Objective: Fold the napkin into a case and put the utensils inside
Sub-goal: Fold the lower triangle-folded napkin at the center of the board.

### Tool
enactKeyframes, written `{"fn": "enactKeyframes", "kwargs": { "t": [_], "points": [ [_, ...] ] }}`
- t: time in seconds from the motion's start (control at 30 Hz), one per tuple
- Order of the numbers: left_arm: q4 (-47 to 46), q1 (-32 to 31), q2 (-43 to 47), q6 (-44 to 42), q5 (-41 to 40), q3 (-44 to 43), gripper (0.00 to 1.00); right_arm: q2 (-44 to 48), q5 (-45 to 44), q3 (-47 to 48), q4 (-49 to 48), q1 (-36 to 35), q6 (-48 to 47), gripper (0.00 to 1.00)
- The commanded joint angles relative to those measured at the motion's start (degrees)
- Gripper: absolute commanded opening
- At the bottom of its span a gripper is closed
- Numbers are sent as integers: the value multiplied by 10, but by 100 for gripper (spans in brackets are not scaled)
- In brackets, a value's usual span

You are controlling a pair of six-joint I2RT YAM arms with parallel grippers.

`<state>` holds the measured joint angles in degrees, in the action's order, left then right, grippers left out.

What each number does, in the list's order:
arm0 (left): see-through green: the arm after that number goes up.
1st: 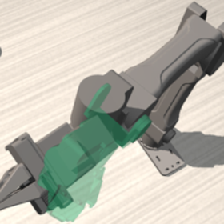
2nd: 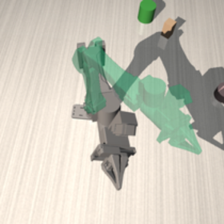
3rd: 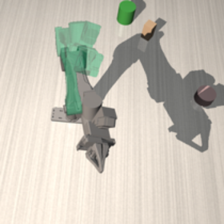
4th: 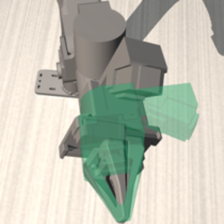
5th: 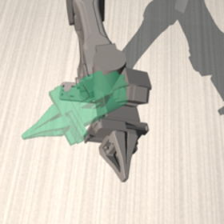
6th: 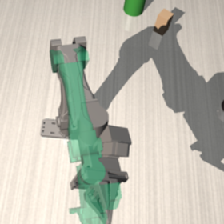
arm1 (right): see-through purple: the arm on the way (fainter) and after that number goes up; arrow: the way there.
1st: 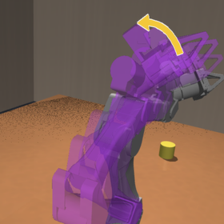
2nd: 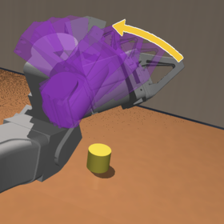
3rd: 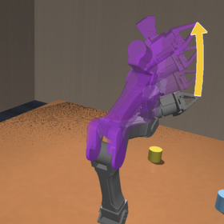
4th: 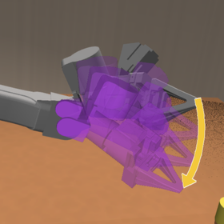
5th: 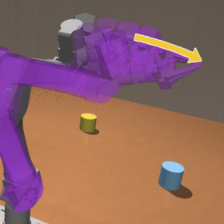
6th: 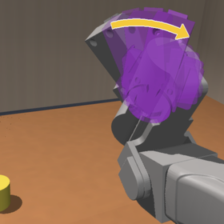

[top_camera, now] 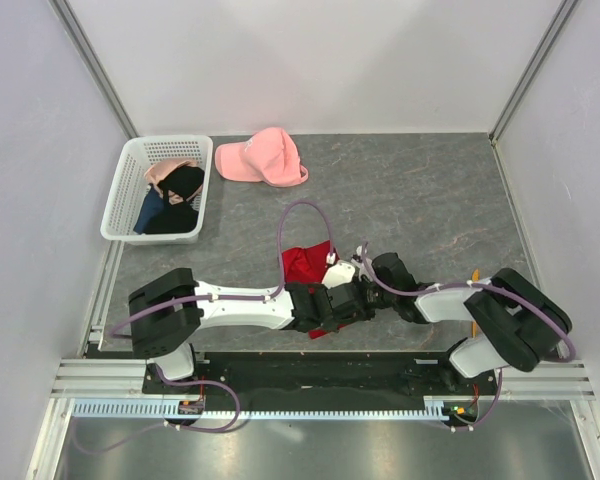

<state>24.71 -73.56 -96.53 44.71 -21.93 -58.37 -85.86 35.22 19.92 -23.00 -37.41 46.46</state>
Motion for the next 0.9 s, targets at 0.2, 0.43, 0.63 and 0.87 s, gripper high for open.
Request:
{"fn": "enactKeyframes", "kwargs": {
  "t": [0.2,0.43,0.63,0.87],
  "points": [
    [-33,6,2,35,-4,12,5,88,-55,44,138,15,-61,6],
    [-59,8,-12,36,8,13,6,40,-60,25,96,17,-60,5],
    [-63,10,-10,48,10,28,26,42,-54,23,92,19,-60,5],
    [-52,21,89,55,16,62,42,65,-53,41,123,20,-73,4]
  ]
}}
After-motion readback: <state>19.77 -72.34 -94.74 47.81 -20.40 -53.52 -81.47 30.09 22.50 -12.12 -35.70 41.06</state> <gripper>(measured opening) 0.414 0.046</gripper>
